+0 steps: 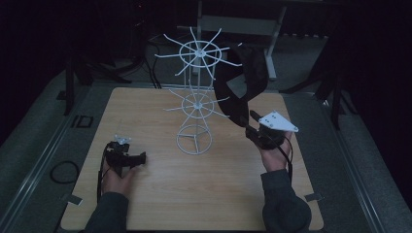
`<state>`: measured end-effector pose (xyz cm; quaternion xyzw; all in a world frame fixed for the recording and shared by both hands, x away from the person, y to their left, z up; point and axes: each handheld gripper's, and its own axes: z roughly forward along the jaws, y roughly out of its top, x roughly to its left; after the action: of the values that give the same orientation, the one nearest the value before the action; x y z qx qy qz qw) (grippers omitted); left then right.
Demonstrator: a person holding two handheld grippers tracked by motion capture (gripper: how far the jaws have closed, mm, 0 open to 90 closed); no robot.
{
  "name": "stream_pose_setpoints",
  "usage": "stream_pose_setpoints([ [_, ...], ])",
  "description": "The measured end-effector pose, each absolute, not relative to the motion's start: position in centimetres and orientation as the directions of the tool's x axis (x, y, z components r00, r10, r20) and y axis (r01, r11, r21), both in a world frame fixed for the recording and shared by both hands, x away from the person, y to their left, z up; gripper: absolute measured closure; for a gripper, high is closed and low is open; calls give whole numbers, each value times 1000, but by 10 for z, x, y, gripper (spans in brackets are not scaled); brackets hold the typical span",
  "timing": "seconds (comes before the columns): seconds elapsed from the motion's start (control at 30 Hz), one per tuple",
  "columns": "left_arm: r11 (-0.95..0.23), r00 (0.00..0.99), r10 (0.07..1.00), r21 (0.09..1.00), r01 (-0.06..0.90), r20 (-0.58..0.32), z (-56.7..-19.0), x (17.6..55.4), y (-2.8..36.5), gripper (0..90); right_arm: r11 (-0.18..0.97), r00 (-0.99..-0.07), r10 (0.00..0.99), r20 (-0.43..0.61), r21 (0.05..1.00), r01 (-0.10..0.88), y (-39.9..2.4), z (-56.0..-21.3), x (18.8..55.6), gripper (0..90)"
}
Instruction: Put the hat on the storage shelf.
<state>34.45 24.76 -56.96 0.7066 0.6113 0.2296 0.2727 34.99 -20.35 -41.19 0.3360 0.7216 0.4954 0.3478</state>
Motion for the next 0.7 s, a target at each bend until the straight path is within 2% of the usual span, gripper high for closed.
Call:
stream_pose_setpoints([
  [0.07, -103, 146, 989, 666, 738, -10, -570, 345, 248, 22, 283, -537, 827, -164, 948, 147, -204, -412, 350, 514],
  [0.1, -103, 146, 989, 666, 738, -10, -570, 345, 248, 22, 283, -537, 827, -164, 948, 147, -204, -412, 350, 514],
  [0.13, -103, 146, 989, 667, 738, -9, -570, 345, 248, 22, 282, -534, 830, -162, 947, 151, -205, -413, 350, 446],
  [0.17, -103, 146, 989, 667, 738, -9, -570, 345, 248, 22, 282, -534, 830, -162, 947, 151, -205, -413, 350, 446],
  [0.2, -103, 146, 989, 667, 738, -9, -570, 345, 248, 22, 268, -531, 835, -142, 949, 168, -205, -413, 351, 378],
  [0.23, -103, 146, 989, 667, 738, -9, -570, 345, 248, 22, 268, -531, 835, -142, 949, 168, -205, -413, 351, 378],
  [0.27, -103, 146, 989, 667, 738, -9, -570, 345, 248, 22, 268, -525, 840, -139, 947, 178, -205, -414, 352, 315],
  [0.5, -105, 148, 989, 666, 738, -8, -570, 345, 248, 22, 281, -526, 839, -141, 940, 195, -203, -416, 353, 210],
  [0.7, -108, 150, 989, 665, 739, -6, -569, 345, 248, 22, 288, -539, 832, -135, 934, 211, -202, -421, 353, 194],
])
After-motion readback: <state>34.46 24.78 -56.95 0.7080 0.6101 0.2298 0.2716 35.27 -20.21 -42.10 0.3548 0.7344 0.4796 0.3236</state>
